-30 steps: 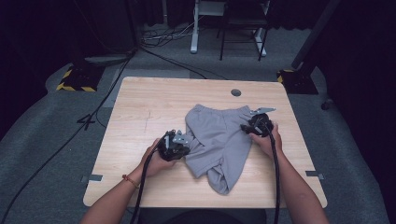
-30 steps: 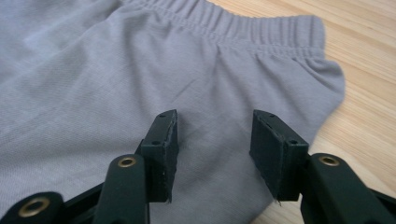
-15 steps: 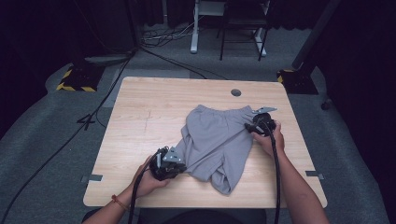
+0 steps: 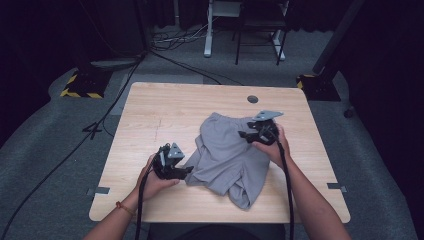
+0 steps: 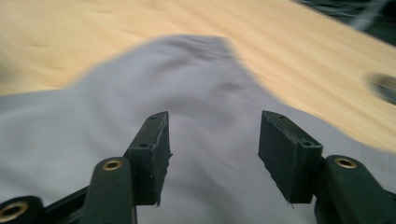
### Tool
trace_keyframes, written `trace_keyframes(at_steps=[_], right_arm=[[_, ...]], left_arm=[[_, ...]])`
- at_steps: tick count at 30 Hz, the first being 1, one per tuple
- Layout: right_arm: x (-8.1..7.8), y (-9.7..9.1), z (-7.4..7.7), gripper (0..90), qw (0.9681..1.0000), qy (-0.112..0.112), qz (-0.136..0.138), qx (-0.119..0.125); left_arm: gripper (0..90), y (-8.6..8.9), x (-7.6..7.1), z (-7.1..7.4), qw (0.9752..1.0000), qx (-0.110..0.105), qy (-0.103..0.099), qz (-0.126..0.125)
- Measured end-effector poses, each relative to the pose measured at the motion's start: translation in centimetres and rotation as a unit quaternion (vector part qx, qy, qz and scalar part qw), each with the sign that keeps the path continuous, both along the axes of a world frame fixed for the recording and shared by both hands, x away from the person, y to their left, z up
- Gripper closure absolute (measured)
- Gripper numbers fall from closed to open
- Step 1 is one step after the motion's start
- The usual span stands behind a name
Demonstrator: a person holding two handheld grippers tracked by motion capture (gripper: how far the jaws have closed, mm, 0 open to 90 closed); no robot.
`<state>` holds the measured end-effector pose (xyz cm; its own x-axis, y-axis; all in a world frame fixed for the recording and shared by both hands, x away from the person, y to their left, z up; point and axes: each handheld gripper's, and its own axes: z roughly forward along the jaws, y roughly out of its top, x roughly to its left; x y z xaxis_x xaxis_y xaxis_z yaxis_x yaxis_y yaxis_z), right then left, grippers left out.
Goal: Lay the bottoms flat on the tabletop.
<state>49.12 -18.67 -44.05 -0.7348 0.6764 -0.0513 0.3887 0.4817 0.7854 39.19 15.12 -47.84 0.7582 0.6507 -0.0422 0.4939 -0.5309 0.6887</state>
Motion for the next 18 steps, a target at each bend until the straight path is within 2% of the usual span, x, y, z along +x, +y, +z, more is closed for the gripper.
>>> trace_keyframes(at_steps=[1,2,3,4,5,6,7,8,10,14,15,16,18], right_arm=[[-0.3,1.5,0.1,42.6,0.9997,0.005,0.025,-0.004],[-0.6,2.7,0.0,41.8,0.9991,0.003,0.040,-0.014],[-0.7,3.5,-0.1,41.8,0.9985,0.003,0.049,-0.022],[-0.8,4.8,-0.4,41.8,0.9972,0.010,0.068,-0.031],[-0.8,5.5,-0.6,40.9,0.9965,0.017,0.072,-0.038],[-0.7,6.4,-1.0,39.4,0.9949,0.025,0.079,-0.057],[-0.5,7.1,-1.4,39.2,0.9933,0.029,0.080,-0.078],[-0.2,7.6,-2.0,39.0,0.9916,0.032,0.076,-0.099],[0.6,8.0,-2.7,38.5,0.9902,0.050,0.067,-0.111],[2.1,7.6,-3.5,44.0,0.9901,0.072,0.040,-0.114],[2.3,7.4,-3.7,50.1,0.9897,0.075,0.035,-0.117],[2.4,7.2,-3.7,55.1,0.9901,0.073,0.036,-0.114],[2.6,6.7,-3.7,66.9,0.9909,0.069,0.033,-0.111]], left_arm=[[38.5,-0.1,0.6,-0.1,1.0000,0.000,0.002,0.005],[38.3,-0.3,1.0,-0.2,1.0000,0.004,0.005,0.006],[37.8,-0.6,1.5,-0.4,0.9998,-0.004,0.019,0.003],[35.7,-0.9,1.8,-0.6,0.9997,-0.003,0.022,0.000],[35.2,-1.4,2.0,-0.9,0.9997,0.011,0.022,0.001],[35.1,-2.0,2.2,-1.2,0.9994,0.027,0.020,0.000],[34.3,-2.3,2.4,-1.4,0.9994,0.030,0.014,-0.003],[34.9,-2.4,2.5,-1.4,0.9995,0.027,0.017,-0.004],[45.9,-2.5,2.6,-1.2,0.9994,0.028,0.017,-0.009],[69.2,-2.7,2.3,-1.1,0.9989,0.023,0.019,-0.036],[79.2,-2.6,2.3,-1.1,0.9986,0.024,0.022,-0.041],[84.2,-2.7,2.2,-1.1,0.9983,0.026,0.022,-0.047],[88.3,-2.6,2.1,-1.0,0.9980,0.032,0.021,-0.050]])
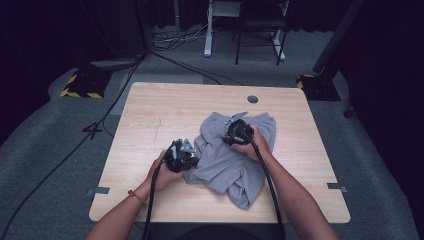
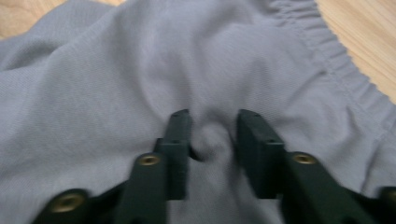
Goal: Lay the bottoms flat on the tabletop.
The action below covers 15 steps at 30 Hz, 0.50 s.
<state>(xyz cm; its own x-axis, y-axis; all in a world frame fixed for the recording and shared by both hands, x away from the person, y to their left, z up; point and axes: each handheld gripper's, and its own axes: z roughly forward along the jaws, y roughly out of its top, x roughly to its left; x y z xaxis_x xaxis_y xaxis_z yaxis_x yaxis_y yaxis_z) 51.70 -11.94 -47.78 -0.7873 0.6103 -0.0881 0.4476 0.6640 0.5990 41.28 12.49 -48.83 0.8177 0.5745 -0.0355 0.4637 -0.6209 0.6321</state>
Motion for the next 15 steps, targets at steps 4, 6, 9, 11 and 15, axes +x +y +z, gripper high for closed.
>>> trace_keyframes(at_steps=[4,6,9,11,15], right_arm=[[0.0,-0.7,0.5,84.1,0.9995,-0.020,-0.022,-0.001],[0.0,-1.4,1.1,84.9,0.9984,-0.039,-0.041,0.005],[0.2,-2.6,2.0,85.7,0.9955,-0.066,-0.064,0.022],[0.2,-3.6,2.7,85.9,0.9927,-0.081,-0.081,0.038],[0.4,-5.3,3.8,86.4,0.9869,-0.104,-0.113,0.049]], left_arm=[[88.7,0.7,-0.2,0.1,1.0000,0.004,-0.001,0.008],[88.8,1.3,-0.5,0.2,0.9999,0.002,-0.003,0.014],[88.8,2.2,-1.1,0.9,0.9998,-0.005,-0.006,0.018],[88.9,2.6,-1.7,1.2,0.9998,-0.003,-0.012,0.019],[88.9,3.3,-3.2,1.5,0.9998,0.005,-0.012,0.015]])
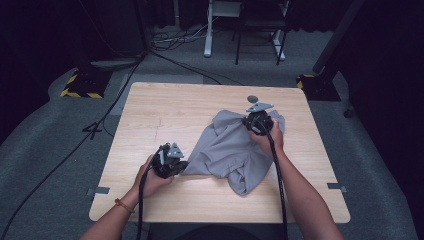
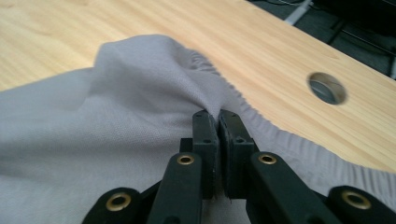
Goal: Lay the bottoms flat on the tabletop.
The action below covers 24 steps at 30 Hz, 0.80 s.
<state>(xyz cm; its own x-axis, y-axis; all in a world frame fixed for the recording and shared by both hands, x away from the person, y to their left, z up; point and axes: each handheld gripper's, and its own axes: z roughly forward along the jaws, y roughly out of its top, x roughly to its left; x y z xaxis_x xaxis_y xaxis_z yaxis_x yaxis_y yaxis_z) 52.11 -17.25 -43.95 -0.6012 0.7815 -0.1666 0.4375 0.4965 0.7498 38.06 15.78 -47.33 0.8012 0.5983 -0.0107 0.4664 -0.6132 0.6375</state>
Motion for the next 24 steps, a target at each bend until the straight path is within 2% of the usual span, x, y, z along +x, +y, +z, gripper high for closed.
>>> trace_keyframes(at_steps=[3,6,8,11,13,14,15,17,18,19,20,21,22,23,24], right_arm=[[0.3,-1.1,0.2,86.3,0.9998,-0.002,-0.019,0.004],[0.6,-1.8,0.2,86.1,0.9994,-0.005,-0.031,0.013],[0.8,-2.1,0.2,87.5,0.9983,-0.022,-0.054,0.003],[1.1,-2.7,0.2,83.2,0.9982,-0.007,-0.051,0.032],[1.0,-3.0,0.2,78.1,0.9985,-0.001,-0.044,0.032],[0.9,-3.2,0.3,73.5,0.9987,0.000,-0.043,0.029],[0.7,-3.4,0.4,68.3,0.9988,0.000,-0.039,0.029],[0.2,-4.1,0.4,59.1,0.9993,0.011,-0.013,0.033],[-0.1,-4.4,0.3,55.6,0.9994,0.012,-0.010,0.031],[-0.3,-4.7,0.0,52.9,0.9991,0.022,0.001,0.035],[-0.4,-4.9,-0.4,50.2,0.9982,0.040,0.018,0.042],[-0.4,-5.0,-1.0,47.7,0.9977,0.054,0.025,0.033],[-0.5,-5.0,-1.4,45.9,0.9978,0.057,0.024,0.023],[-0.5,-5.1,-1.9,44.6,0.9976,0.063,0.027,0.014],[-0.5,-5.4,-2.6,44.1,0.9975,0.066,0.023,0.008]], left_arm=[[88.9,1.0,-1.6,0.7,0.9999,0.005,-0.008,0.005],[88.9,2.2,-3.4,1.6,0.9998,-0.007,-0.011,0.015],[88.9,3.1,-4.5,2.0,0.9997,-0.017,-0.011,0.017],[88.2,4.0,-5.5,2.0,0.9988,-0.038,-0.008,0.030],[84.6,4.2,-5.9,1.7,0.9986,-0.042,-0.010,0.030],[80.4,4.2,-5.9,1.7,0.9983,-0.043,-0.015,0.036],[72.1,4.2,-5.9,1.7,0.9978,-0.046,-0.020,0.043],[64.5,4.4,-5.5,2.0,0.9967,-0.064,-0.029,0.040],[58.2,4.2,-5.2,2.1,0.9958,-0.072,-0.035,0.043],[52.9,4.0,-4.5,2.3,0.9953,-0.073,-0.042,0.049],[50.6,3.5,-3.3,2.4,0.9950,-0.070,-0.044,0.057],[45.7,3.2,-2.4,2.4,0.9949,-0.065,-0.047,0.061],[44.2,2.6,-1.2,2.5,0.9951,-0.058,-0.054,0.059],[43.4,1.4,0.8,2.5,0.9951,-0.032,-0.067,0.066],[42.8,1.0,1.5,2.4,0.9946,-0.029,-0.072,0.069]])
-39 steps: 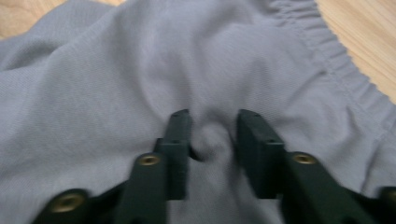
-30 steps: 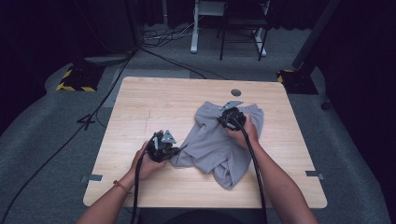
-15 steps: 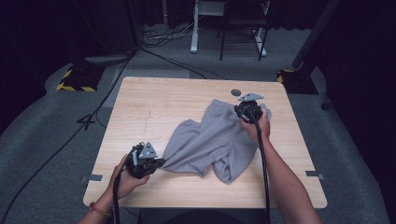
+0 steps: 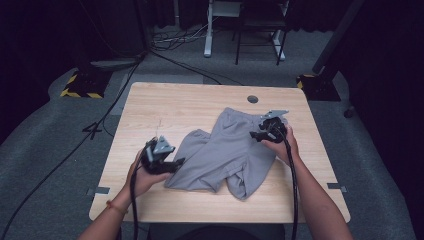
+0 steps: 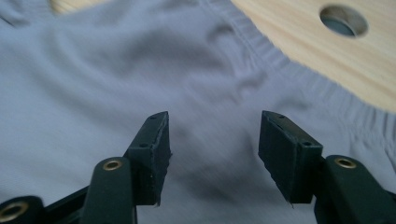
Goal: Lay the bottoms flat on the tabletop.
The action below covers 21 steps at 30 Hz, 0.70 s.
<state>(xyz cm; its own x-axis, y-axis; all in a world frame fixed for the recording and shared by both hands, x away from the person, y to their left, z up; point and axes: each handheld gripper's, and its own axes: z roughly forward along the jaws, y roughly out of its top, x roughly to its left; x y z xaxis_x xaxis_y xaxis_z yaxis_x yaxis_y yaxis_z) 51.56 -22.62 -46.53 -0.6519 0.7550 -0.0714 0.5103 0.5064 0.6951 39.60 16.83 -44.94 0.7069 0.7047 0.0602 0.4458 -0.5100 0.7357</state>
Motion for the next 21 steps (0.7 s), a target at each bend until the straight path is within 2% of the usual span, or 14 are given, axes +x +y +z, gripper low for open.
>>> trace_keyframes(at_steps=[1,2,4,6,7,9,11,13,15,17,18,21], right_arm=[[0.0,-0.1,-0.2,42.8,1.0000,0.000,-0.003,-0.005],[0.2,-0.5,-0.4,40.3,0.9998,0.006,-0.009,-0.017],[0.3,-1.7,-0.7,39.1,0.9996,0.013,-0.023,-0.007],[0.6,-3.0,-1.0,36.3,0.9988,0.021,-0.043,0.011],[0.7,-3.5,-1.2,34.4,0.9984,0.026,-0.049,0.016],[0.9,-4.2,-1.8,33.1,0.9977,0.038,-0.055,0.015],[1.0,-4.4,-2.4,32.6,0.9972,0.039,-0.064,0.005],[1.1,-4.6,-2.5,33.8,0.9970,0.036,-0.067,0.012],[1.1,-4.6,-2.5,34.9,0.9970,0.035,-0.068,0.011],[1.1,-4.7,-2.5,39.4,0.9970,0.032,-0.070,0.013],[1.1,-4.8,-2.5,41.9,0.9969,0.032,-0.071,0.013],[1.2,-5.3,-2.4,50.8,0.9961,0.029,-0.082,0.017]], left_arm=[[42.9,-0.7,1.5,-0.1,1.0000,0.002,-0.001,0.001],[42.7,-1.3,3.0,-0.3,0.9999,-0.002,0.012,-0.001],[42.7,-2.6,5.5,-0.9,0.9998,-0.006,0.018,0.006],[42.8,-3.8,7.5,-1.7,0.9994,0.019,0.019,0.020],[42.9,-4.2,8.4,-2.2,0.9990,0.024,0.028,0.024],[44.0,-4.8,9.6,-3.0,0.9977,0.045,0.031,0.040],[50.1,-5.1,10.3,-3.7,0.9968,0.048,0.045,0.045],[56.3,-5.2,10.6,-3.9,0.9973,0.039,0.049,0.038],[67.6,-5.2,10.6,-3.8,0.9972,0.037,0.060,0.023],[81.3,-5.3,10.3,-3.8,0.9971,0.047,0.058,0.011],[84.6,-5.3,10.1,-3.8,0.9971,0.052,0.055,0.009],[86.6,-4.6,9.7,-3.5,0.9956,0.069,0.061,0.011]])
